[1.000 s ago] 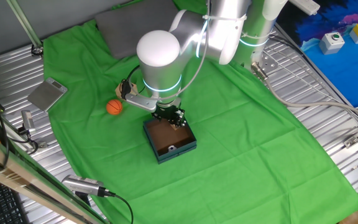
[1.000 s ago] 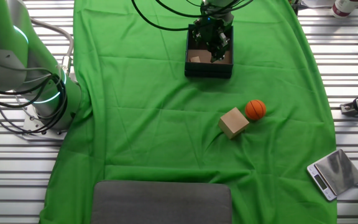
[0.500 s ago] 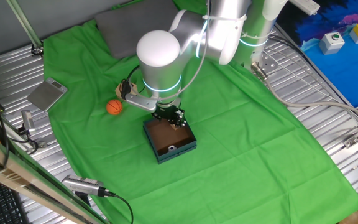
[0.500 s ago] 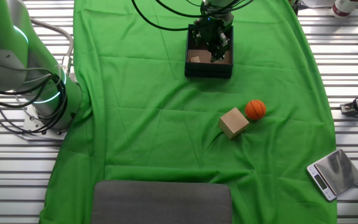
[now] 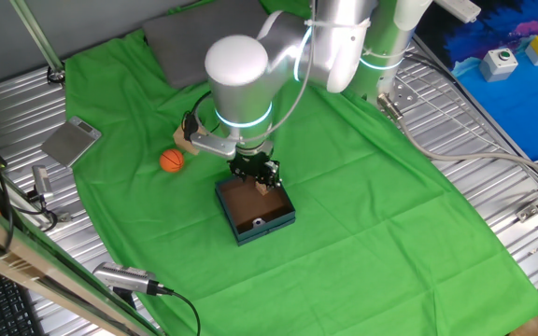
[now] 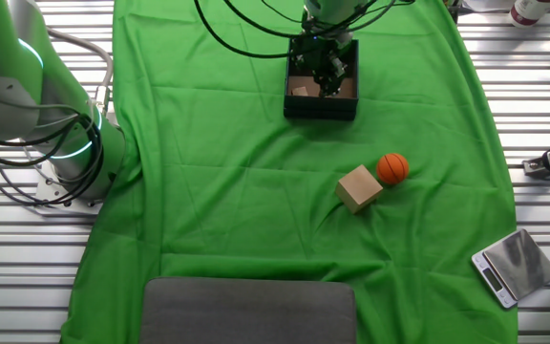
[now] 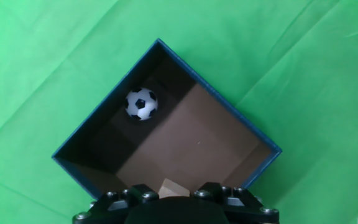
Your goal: Take everything out of the gift box
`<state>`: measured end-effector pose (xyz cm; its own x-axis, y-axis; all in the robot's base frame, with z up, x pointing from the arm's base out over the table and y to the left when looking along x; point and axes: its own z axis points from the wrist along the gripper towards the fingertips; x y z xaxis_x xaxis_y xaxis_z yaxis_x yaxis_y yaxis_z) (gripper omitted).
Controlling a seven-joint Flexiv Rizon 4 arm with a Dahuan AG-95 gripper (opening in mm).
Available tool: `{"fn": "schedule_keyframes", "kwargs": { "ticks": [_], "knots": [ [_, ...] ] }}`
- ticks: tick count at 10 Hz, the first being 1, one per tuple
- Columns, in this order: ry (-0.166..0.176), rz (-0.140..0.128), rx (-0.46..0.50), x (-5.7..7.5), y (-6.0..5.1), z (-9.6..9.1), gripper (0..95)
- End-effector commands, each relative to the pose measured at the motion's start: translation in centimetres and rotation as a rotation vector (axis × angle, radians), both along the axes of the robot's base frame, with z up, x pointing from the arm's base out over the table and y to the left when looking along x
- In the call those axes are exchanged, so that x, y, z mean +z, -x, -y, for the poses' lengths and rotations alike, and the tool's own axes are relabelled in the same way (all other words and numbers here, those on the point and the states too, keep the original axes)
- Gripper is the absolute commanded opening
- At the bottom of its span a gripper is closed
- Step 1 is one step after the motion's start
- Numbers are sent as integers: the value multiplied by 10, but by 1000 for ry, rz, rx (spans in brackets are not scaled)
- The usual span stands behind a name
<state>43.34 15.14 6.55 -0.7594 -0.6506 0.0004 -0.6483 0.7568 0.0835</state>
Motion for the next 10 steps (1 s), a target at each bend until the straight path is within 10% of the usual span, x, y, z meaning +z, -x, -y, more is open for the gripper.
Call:
{"fn": "schedule_keyframes", "kwargs": {
  "ticks": [1,10],
  "knots": [
    [11,0,-6,-3,-3,-3,570],
    [144,-14,45,-18,-10,-9,570]
  ]
}}
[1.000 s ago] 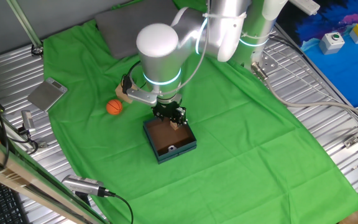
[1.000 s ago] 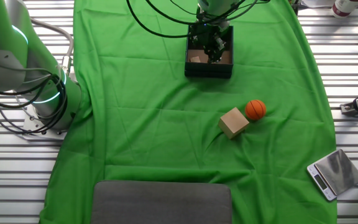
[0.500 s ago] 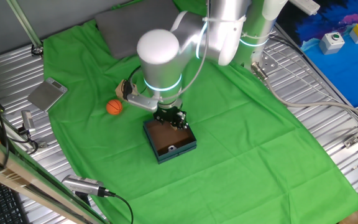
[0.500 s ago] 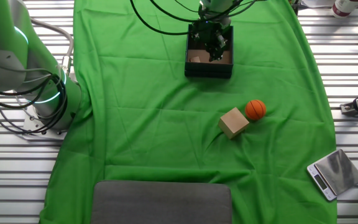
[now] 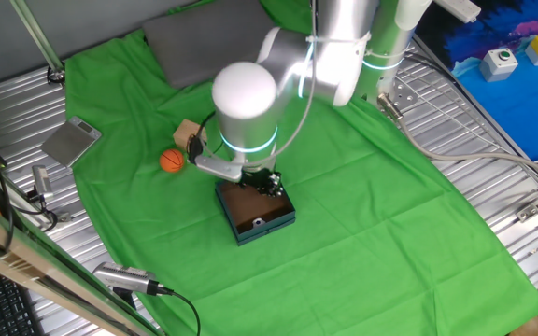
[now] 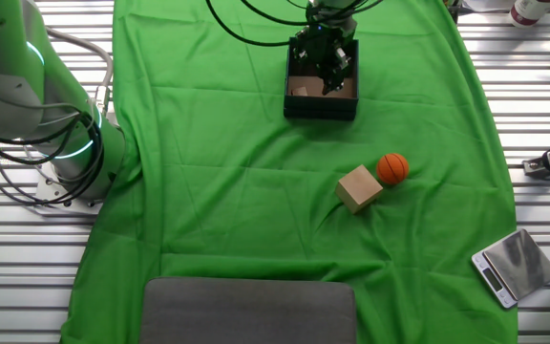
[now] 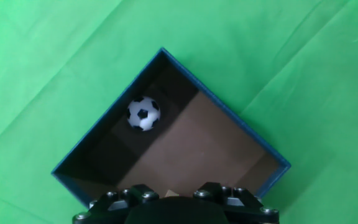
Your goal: Take everything out of the gift box
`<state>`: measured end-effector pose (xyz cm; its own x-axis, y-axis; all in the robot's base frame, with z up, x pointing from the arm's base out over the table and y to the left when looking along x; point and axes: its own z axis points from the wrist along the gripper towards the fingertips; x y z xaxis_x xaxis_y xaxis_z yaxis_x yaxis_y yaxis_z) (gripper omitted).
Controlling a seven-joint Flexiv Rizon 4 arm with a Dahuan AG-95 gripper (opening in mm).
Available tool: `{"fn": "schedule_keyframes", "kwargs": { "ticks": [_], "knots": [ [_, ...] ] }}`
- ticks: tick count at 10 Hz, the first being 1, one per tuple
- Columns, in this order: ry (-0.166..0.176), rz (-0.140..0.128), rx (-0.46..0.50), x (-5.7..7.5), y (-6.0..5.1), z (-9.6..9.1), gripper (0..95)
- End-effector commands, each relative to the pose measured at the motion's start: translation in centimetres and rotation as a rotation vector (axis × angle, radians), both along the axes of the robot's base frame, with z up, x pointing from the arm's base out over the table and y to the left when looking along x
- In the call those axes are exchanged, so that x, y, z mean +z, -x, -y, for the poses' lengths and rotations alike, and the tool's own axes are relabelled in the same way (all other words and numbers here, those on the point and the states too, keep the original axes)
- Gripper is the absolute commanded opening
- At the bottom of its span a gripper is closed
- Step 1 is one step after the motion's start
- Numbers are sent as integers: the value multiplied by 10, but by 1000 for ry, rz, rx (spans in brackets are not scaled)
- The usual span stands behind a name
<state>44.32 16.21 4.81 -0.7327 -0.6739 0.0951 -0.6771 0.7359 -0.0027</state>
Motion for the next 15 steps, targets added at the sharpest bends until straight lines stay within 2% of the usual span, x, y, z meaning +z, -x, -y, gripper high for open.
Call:
{"fn": "schedule_keyframes", "kwargs": {
  "ticks": [1,2,6,10,12,13,14,15],
  "knots": [
    [20,-1,8,-1,0,2,570],
    [47,-2,16,-3,4,2,570],
    [61,1,4,-8,16,4,570],
    [71,1,5,-13,18,9,570],
    [68,5,-2,-15,17,9,190],
    [65,9,-5,-15,17,9,190],
    [57,14,-5,-14,15,10,0],
    [52,15,-6,-14,13,10,0]
  ]
}}
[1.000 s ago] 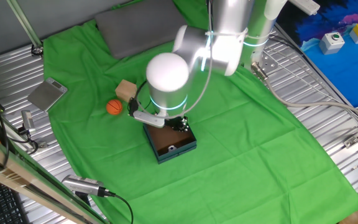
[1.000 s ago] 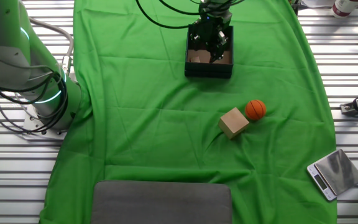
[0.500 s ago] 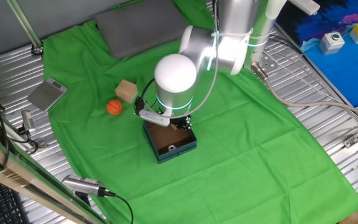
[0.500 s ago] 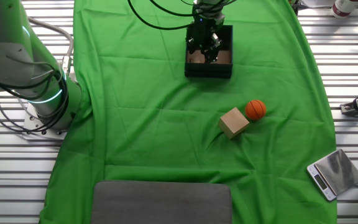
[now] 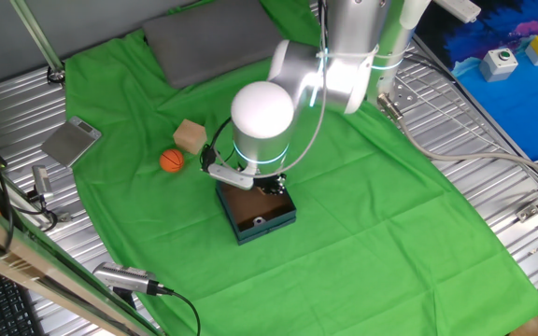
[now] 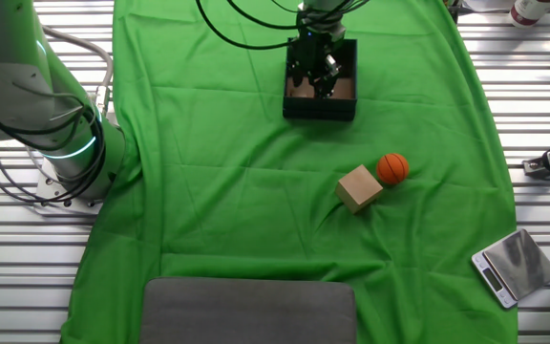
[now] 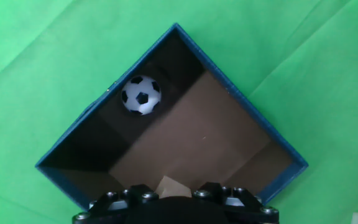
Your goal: Take everything out of the gift box
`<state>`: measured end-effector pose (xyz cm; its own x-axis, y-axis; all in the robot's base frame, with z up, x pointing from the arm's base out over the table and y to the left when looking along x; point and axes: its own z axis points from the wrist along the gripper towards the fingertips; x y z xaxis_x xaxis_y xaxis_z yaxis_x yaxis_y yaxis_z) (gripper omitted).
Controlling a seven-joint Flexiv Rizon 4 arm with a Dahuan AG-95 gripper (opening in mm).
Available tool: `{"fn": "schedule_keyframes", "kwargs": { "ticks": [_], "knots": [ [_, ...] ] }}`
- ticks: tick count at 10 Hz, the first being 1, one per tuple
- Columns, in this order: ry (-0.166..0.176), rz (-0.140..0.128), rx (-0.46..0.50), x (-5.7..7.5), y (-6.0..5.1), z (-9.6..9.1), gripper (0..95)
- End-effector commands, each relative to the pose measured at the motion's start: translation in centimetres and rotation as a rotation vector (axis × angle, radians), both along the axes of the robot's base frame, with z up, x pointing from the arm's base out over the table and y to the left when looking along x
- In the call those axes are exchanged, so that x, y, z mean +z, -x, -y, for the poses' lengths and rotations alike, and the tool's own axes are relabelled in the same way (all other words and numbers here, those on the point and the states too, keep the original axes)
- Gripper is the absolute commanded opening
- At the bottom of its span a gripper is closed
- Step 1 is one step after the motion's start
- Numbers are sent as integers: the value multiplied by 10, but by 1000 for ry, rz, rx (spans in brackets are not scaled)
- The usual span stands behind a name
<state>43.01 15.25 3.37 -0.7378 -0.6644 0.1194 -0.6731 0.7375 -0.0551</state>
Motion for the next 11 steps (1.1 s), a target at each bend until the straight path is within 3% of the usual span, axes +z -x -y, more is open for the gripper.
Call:
{"fn": "schedule_keyframes", "kwargs": {
  "ticks": [1,4,8,11],
  "knots": [
    [-5,-2,-7,1,-2,0,0],
    [-30,-8,-19,5,-4,0,0],
    [-36,-47,-49,30,-2,-8,0],
    [-32,-60,-62,40,1,-12,0]
  ]
}}
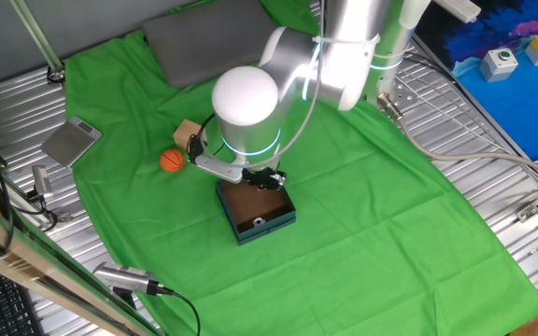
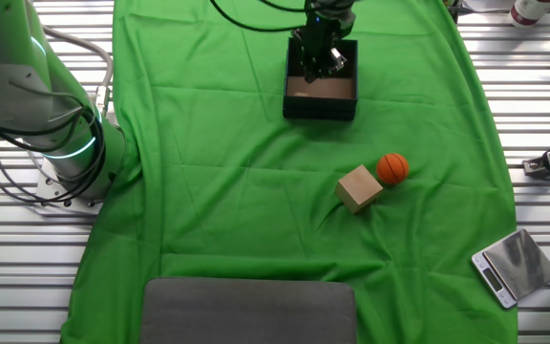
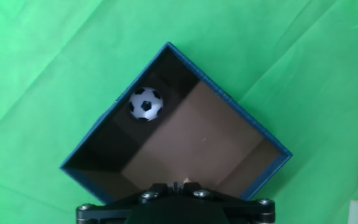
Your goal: Take everything out of the gift box
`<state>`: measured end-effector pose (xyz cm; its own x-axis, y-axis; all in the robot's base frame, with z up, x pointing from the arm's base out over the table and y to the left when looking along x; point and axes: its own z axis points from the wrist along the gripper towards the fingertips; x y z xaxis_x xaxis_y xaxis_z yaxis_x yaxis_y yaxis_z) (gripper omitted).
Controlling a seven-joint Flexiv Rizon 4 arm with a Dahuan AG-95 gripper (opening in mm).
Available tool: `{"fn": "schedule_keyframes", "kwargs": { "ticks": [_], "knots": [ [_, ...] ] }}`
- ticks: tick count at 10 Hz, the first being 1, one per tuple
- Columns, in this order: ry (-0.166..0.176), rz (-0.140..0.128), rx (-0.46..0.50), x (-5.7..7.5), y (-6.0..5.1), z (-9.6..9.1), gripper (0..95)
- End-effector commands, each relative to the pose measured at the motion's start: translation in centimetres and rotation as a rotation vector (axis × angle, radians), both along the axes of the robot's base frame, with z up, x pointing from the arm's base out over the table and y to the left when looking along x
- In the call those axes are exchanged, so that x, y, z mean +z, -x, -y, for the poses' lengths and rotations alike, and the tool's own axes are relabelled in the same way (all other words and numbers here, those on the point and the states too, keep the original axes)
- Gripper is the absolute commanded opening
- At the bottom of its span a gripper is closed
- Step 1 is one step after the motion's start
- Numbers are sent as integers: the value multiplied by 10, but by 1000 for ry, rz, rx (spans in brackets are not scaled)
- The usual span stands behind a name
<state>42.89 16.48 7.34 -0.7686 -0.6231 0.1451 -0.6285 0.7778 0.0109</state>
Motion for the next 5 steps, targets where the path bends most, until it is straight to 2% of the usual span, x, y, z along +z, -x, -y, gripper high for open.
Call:
{"fn": "schedule_keyframes", "kwargs": {
  "ticks": [1,3,4,5],
  "knots": [
    [3,5,1,-1,-1,0,0],
    [0,8,27,-8,-3,4,0],
    [2,4,38,-11,-4,5,190],
    [2,4,42,-13,-5,6,190]
  ]
}}
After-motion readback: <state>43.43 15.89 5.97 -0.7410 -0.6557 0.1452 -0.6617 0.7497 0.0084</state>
